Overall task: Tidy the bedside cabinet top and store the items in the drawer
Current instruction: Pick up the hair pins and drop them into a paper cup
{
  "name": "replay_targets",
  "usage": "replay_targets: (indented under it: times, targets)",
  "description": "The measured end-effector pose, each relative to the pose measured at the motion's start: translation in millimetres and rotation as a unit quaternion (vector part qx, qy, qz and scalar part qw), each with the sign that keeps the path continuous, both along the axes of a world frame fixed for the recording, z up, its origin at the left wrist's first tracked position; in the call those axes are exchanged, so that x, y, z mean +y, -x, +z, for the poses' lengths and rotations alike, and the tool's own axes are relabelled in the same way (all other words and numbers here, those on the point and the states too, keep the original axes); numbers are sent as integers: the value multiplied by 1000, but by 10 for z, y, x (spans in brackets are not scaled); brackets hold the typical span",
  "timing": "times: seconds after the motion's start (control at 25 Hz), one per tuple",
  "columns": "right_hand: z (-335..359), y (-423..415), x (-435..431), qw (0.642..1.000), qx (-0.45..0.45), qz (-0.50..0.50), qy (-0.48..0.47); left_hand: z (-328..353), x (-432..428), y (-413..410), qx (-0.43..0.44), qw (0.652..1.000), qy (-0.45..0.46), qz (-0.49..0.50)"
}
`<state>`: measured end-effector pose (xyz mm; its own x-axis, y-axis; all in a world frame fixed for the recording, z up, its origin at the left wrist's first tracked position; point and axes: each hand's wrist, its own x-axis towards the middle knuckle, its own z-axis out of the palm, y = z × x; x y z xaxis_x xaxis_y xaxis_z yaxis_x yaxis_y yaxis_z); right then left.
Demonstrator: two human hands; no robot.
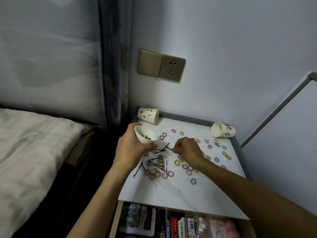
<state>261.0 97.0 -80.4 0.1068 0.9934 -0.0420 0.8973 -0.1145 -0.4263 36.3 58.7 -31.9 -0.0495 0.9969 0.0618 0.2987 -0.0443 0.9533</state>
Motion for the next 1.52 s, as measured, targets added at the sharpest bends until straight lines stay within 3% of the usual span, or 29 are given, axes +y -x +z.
replay_targets:
  times: [0.12,0.28,0.4,0.72,1.0,1.28,1.4,1.52]
  targets:
    - [10,86,15,995,-93,21,-19,-7,6,-5,-6,1000,1,0]
    - [8,145,-45,953,-286,89,-35,-10,18,-1,-4,1000,1,3]
    - [2,106,-67,935,-331,128,-27,-3,6,13,-2,1000,2,3]
    - [133,-12,138,960,-171,213,-56,16,-5,53,-5,1000,0,10]
    - [-17,76,311,966,-119,228,-36,5,18,64,-3,1000,2,12]
    - [-103,1,272,948,-241,197,-67,-2,23,52,3,1000,2,8]
    - [168,1,210,985,-88,125,-77,0,17,45,13,1000,9,11]
    - [633,91,174,979,87,151,-109,-4,0,27,35,999,11,1]
